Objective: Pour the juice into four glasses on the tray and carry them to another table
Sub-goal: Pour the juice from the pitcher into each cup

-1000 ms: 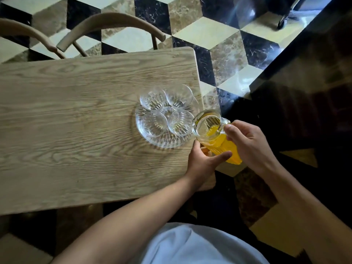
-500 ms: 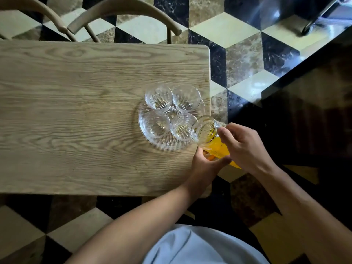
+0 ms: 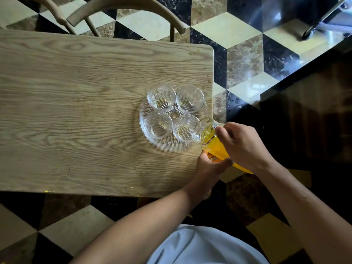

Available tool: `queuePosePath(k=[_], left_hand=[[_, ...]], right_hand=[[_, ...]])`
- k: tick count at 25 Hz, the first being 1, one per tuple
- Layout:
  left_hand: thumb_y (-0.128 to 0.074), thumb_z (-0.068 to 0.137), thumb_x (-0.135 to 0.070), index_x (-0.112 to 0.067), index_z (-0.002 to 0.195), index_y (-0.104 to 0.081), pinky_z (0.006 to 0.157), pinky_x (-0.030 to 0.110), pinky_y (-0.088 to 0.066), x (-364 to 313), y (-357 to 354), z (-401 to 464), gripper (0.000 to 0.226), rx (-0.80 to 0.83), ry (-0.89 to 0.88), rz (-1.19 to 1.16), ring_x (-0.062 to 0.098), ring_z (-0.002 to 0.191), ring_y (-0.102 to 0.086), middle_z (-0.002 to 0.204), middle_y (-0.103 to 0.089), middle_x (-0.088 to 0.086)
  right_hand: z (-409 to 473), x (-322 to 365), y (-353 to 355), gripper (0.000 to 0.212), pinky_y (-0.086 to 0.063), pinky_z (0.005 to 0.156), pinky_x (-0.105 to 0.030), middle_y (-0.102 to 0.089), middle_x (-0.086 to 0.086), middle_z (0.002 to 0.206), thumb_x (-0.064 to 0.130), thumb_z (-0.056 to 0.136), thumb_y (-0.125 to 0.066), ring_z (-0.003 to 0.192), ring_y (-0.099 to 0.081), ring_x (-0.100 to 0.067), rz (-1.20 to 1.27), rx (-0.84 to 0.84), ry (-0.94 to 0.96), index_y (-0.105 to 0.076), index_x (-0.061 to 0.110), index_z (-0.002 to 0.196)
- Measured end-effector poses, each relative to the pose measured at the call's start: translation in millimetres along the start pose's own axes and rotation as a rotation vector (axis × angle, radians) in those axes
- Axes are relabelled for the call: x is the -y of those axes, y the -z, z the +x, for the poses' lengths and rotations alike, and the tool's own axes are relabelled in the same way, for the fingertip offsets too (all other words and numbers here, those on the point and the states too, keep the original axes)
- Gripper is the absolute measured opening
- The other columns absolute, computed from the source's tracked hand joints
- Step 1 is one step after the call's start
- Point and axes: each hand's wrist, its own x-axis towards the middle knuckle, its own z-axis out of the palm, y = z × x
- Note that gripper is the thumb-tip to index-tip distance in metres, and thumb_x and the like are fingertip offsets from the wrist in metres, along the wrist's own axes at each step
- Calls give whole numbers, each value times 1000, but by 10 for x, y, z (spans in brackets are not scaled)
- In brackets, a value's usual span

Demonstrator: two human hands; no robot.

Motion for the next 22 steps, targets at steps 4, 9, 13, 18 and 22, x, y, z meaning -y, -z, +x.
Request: queuePosePath(k=[4,9,13,18,22], left_hand=[[-93,71,-20,-19,112,-68,64,13,-54,9,-18,-8,48,2,18,2,0,78,-74,90,-81,-11],[-92,74,-14,-17,109,-66,62,13,-53,-21,-34,-21,44,13,43,-22,-4,72,-71,82,-78,-14],[-88,76,-8,-16,102,-64,61,14,-53,-52,-65,-45,36,19,39,-53,-2,70,-71,79,-79,-12],[-90,73,-9,-14,99,-66,63,17,-55,-88,-87,-53,36,34,9,-97,1,72,-71,78,-78,-9],[-95,57,-24,-13,100,-70,86,35,-58,-99,-152,-70,51,37,2,-172,17,88,-72,91,-80,1]], right_hand=[[30,7,-16,48,-29,45,-29,-43,2,49,38,100,-54,45,-38,-14,-40,-4,0,-46,10,61],[69,31,-19,50,-30,45,-30,-41,3,49,40,100,-51,44,-37,-14,-67,17,-4,-41,13,59],[76,61,-27,52,-29,44,-29,-40,3,47,41,99,-51,44,-37,-16,-88,11,-7,-38,14,57],[84,98,-34,52,-29,43,-28,-40,1,48,44,99,-50,44,-36,-17,-138,5,29,-38,12,59],[110,121,-44,52,-30,44,-28,-41,1,48,44,98,-49,45,-40,-20,-180,4,33,-36,13,59]])
